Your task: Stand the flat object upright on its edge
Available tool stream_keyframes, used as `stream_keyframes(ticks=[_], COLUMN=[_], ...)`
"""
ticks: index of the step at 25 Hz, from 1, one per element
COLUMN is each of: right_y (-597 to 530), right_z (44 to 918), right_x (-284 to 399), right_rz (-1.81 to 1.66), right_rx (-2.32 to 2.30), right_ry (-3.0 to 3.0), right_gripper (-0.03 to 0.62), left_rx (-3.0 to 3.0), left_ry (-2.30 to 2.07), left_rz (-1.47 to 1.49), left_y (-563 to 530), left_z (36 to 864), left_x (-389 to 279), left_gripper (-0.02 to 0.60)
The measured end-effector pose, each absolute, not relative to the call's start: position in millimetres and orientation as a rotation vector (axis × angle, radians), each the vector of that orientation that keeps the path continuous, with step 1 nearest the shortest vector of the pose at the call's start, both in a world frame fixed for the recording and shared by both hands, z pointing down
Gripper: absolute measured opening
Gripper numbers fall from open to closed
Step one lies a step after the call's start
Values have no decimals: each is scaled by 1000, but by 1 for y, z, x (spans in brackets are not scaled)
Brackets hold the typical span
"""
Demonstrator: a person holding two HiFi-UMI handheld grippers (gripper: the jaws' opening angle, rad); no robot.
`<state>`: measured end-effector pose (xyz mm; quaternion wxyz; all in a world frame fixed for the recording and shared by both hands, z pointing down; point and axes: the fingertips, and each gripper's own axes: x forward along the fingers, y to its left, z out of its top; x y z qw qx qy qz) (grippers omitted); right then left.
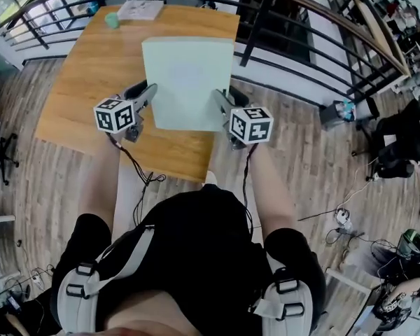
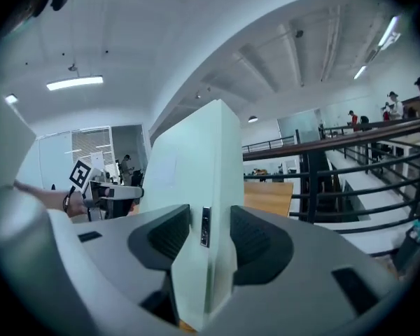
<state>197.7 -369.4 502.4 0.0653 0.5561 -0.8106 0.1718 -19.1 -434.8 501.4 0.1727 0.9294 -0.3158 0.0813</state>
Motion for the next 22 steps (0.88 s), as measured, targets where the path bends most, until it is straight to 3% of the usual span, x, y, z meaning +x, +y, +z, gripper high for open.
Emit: stream_keyframes(ticks=[9,22], right_y=[-370,-412], right_z=[502,549], right_x=[224,228], right_rz=[263,89], right_rx=[1861,1864], right_ry=[-2418,-2275], right_gripper=[180,166], left_rx=[2799,2911], left_ry=[-893,-1056], left_rz=[247,288], left_y=[-464,-500], left_z=[500,535], left_x=[20,25], left_gripper=[138,137])
